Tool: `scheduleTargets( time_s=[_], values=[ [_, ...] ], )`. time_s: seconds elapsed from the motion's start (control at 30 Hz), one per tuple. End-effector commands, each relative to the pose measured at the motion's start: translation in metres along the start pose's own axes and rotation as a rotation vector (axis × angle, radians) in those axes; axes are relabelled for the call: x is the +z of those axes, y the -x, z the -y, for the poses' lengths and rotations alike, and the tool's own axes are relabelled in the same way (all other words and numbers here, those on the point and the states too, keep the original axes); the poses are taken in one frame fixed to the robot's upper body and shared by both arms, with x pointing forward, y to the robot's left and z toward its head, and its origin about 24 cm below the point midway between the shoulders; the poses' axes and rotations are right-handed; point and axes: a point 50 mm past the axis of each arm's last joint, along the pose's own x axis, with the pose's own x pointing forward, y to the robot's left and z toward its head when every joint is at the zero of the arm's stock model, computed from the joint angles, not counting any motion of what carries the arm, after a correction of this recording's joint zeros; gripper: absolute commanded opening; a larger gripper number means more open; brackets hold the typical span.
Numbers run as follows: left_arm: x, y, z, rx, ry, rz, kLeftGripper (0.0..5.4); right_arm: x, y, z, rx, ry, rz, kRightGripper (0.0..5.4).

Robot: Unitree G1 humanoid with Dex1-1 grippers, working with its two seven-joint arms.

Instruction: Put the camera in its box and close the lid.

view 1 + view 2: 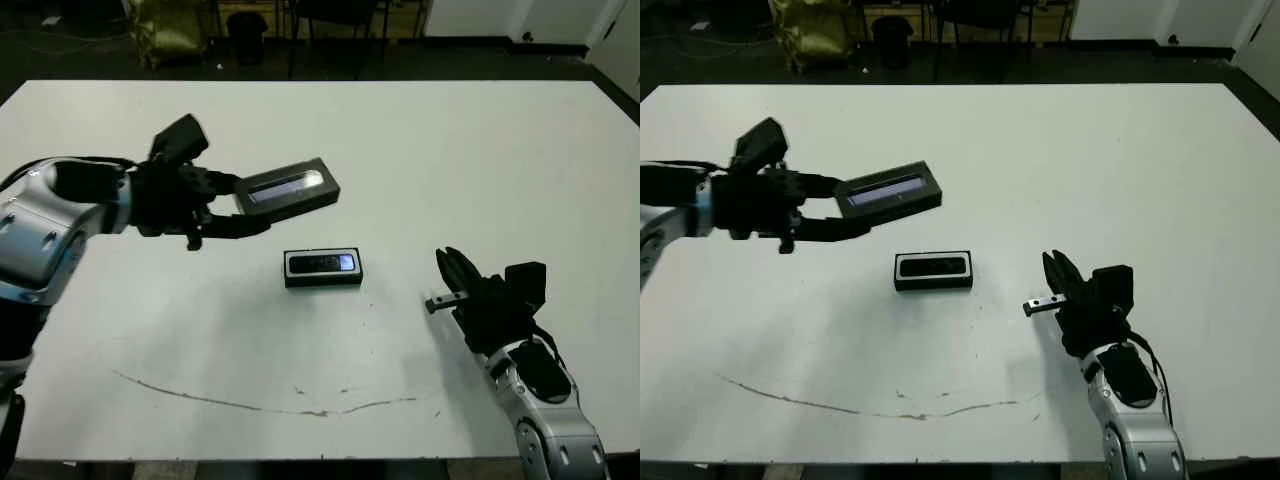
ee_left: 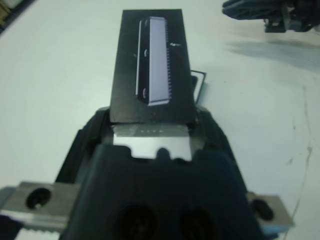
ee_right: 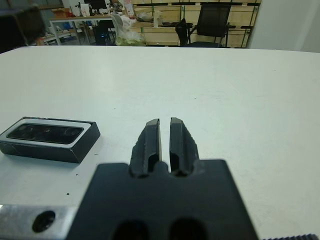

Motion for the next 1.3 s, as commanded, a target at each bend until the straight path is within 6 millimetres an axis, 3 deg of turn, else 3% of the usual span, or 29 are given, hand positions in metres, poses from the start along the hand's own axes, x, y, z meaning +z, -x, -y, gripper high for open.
scheduleTargets(
  time_s=[0.03, 0.73, 1.3],
  values=[
    [-0.006, -0.010, 0.000, -0.032, 0.020, -0.044, 2.37, -0.007, 0.002, 0.002, -0.006, -0.003, -0.031, 0.00],
    [-0.010, -0.041, -0.006, -0.196, -0.132, -0.104, 2.37, -0.007, 0.003, 0.002, -0.005, -0.006, -0.043, 0.00],
    [-0.005, -0.059, -0.013, -0.290, -0.055, -0.087, 2.37, -0.011, 0.004, 0.003, -0.004, 0.002, -0.051, 0.00]
  ],
)
